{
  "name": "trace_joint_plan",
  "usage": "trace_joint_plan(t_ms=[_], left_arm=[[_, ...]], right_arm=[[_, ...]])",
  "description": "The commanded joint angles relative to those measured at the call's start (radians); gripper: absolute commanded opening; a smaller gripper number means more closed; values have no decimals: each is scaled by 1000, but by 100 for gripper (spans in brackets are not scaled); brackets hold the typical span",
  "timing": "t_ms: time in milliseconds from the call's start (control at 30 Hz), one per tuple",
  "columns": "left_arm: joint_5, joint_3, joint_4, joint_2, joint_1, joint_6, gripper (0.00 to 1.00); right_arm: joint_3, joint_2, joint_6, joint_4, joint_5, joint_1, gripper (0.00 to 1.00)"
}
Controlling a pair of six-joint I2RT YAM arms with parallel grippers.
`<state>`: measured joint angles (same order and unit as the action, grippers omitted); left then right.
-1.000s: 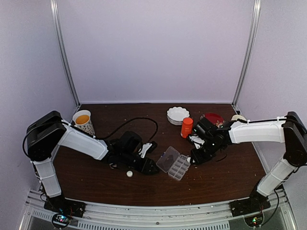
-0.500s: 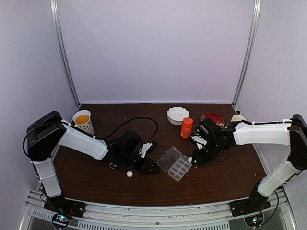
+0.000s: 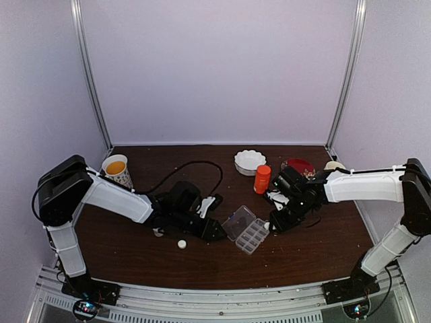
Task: Sort the pills into containers
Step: Pour the pill into the compartment of the pill container.
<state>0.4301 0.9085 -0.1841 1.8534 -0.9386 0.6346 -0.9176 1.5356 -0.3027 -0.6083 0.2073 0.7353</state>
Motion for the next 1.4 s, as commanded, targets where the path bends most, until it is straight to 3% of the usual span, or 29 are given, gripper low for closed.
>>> trace_joint_plan(t_ms=[0,400,733,967,1367], left_arm=[[-20,52,-23,21,3,14,44],[-38,71,-12,35,4,20,44],[-41,69,-18,38,4,25,44],[-39,69,-18,41,4,26,44],[-35,73,-11,47,4,25,44]], right_arm=[[-42,-17,19,-28,-23,6,0],[-26,29,20,-27,-24,5,0],[-43,-62,21,-55,-39,6,0],[0,45,22,-27,-13,6,0],[-19,-77,17,-26,-18,5,0]])
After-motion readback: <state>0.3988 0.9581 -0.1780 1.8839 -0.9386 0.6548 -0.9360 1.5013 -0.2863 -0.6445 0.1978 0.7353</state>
